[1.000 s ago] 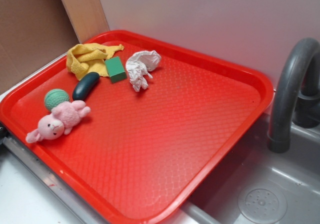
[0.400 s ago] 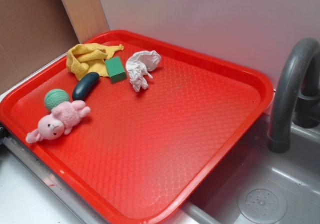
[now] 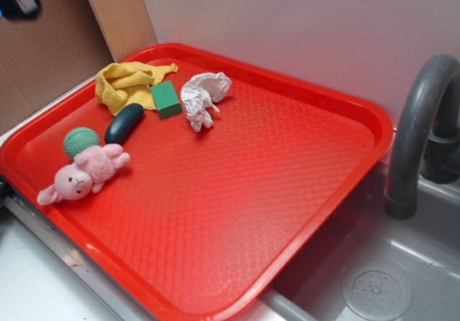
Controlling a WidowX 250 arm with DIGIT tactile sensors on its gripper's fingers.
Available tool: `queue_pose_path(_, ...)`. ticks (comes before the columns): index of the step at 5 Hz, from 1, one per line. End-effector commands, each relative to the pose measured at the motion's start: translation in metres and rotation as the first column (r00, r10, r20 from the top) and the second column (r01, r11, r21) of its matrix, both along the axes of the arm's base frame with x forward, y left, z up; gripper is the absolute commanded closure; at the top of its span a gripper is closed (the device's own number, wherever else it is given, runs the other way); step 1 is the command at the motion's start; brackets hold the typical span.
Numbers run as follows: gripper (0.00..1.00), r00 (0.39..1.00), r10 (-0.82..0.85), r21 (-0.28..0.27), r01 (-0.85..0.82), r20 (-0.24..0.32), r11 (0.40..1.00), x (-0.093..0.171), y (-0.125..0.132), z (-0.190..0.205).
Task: Grab the plastic pickle.
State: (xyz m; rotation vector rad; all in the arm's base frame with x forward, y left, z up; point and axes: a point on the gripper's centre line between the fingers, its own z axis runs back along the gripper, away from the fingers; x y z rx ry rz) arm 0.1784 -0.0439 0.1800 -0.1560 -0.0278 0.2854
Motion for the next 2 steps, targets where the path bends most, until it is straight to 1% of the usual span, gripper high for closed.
queue_pose_path(1, 0.0, 0.99, 0.144, 0.043, -0.143, -0.009, 0.989, 0.032, -0.013, -0.063)
queue_pose_path(2, 0.0, 0.984, 0.177, 0.049, -0.177, -0.007, 0.983, 0.046, -0.013, -0.085)
